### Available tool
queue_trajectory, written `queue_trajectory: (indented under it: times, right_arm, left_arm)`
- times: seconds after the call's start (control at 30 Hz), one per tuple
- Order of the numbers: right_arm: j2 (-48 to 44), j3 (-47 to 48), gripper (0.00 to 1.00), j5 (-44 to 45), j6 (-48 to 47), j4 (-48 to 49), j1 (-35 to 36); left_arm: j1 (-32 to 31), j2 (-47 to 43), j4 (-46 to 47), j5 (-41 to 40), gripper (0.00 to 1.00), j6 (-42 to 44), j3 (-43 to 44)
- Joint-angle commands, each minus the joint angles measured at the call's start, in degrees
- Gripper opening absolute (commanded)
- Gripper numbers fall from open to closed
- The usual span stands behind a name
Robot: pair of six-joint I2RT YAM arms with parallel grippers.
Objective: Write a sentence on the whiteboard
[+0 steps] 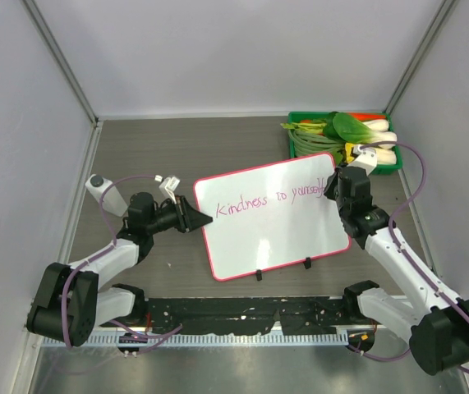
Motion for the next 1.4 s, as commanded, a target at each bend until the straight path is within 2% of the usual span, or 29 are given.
queue_trajectory:
  times: [0.0, 0.23, 0.47, 0.6, 0.73, 0.8, 0.93, 1.07, 1.37]
  right_arm:
    - [-1.8, 2.8, 0.01, -0.5, -1.5, 1.5, -0.2]
    - [-7.5, 2.2, 0.01, -6.4, -2.4, 1.8, -0.2]
    - [-6.6, 3.0, 0.01, -13.0, -2.9, 2.8, 0.1]
    - [-5.5, 3.1, 0.01, -13.9, -2.8, 3.8, 2.9]
    - [-4.0, 3.4, 0.01, -4.1, -3.9, 5.3, 14.0]
    - [-3.0, 3.6, 0.01, -1.4, -4.3, 6.5, 20.9]
    - [-0.3, 2.6, 0.01, 0.4, -4.7, 11.0, 29.7]
    - [2.1, 0.6, 0.01, 1.1, -4.4, 15.9, 36.0]
    - [10.0, -1.0, 0.01, 1.3, -3.4, 27.4, 44.4]
  left_arm:
    - [-1.1, 0.9, -2.9, -1.4, 0.0, 4.4, 0.2]
    - [-1.1, 1.2, -2.4, -1.4, 0.0, 4.1, 0.2]
    - [-1.1, 0.8, -2.8, -1.2, 0.0, 4.4, 0.2]
    - [-1.2, 0.4, -3.0, -1.3, 0.0, 4.3, 0.2]
    - [-1.1, 0.5, -3.2, -1.2, 0.0, 4.4, 0.2]
    - [-1.2, 0.4, -3.3, -1.2, 0.0, 4.5, 0.2]
    - [-1.1, -0.2, -3.9, -1.2, 0.0, 4.8, 0.3]
    - [-1.1, -0.3, -3.9, -1.3, 0.0, 4.7, 0.2]
    - [-1.1, 0.9, -2.7, -0.7, 0.0, 4.2, 0.2]
